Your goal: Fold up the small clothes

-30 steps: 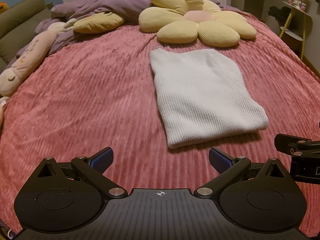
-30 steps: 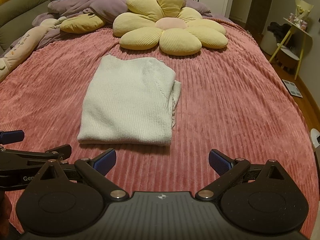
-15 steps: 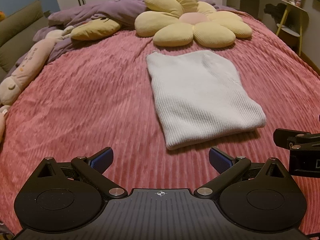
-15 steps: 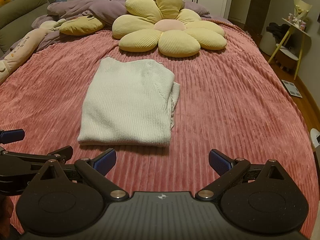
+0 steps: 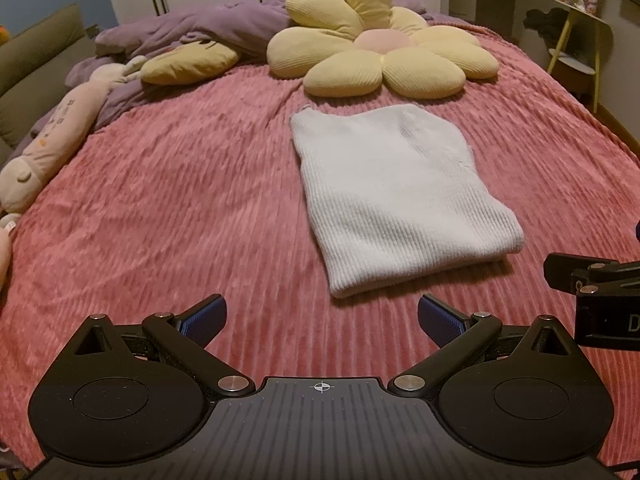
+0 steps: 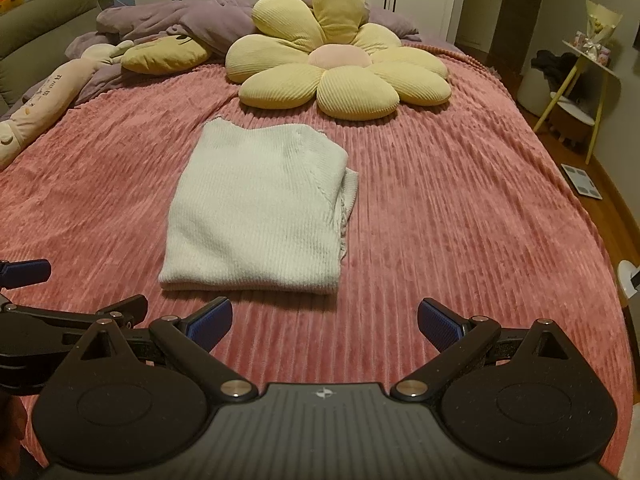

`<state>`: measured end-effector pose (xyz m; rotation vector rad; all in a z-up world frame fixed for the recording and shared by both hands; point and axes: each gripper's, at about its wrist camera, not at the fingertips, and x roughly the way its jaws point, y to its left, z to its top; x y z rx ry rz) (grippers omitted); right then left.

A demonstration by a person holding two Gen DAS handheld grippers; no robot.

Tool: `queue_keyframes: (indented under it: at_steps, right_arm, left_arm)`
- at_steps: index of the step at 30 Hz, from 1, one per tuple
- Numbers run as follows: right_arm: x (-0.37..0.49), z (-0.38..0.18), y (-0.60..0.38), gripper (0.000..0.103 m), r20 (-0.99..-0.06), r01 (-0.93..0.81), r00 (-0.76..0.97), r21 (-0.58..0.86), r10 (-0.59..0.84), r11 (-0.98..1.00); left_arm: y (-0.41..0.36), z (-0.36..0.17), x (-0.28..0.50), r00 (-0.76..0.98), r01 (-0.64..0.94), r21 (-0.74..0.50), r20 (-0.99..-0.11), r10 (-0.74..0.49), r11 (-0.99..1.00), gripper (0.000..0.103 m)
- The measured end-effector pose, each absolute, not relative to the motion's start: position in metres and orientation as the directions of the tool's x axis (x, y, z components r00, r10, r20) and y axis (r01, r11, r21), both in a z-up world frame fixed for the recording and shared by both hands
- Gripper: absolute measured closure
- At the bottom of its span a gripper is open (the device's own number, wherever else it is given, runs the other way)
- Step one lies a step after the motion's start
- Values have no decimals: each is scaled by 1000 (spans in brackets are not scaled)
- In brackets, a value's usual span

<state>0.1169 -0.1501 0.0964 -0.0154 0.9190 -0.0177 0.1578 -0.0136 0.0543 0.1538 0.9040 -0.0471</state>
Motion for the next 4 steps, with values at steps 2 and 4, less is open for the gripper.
queue_keyframes:
  at_steps: [2,4]
  right_arm:
    - [116,98,-150,4,-793,10,609,-20,-22,1000]
    - [115,99,-150,4,-793,10,609,-18,-20,1000]
  left_arm:
    - [-13,55,157,617,105,111,-787,22,988,0]
    - [-13,55,156,616,104,109,-787,22,989,0]
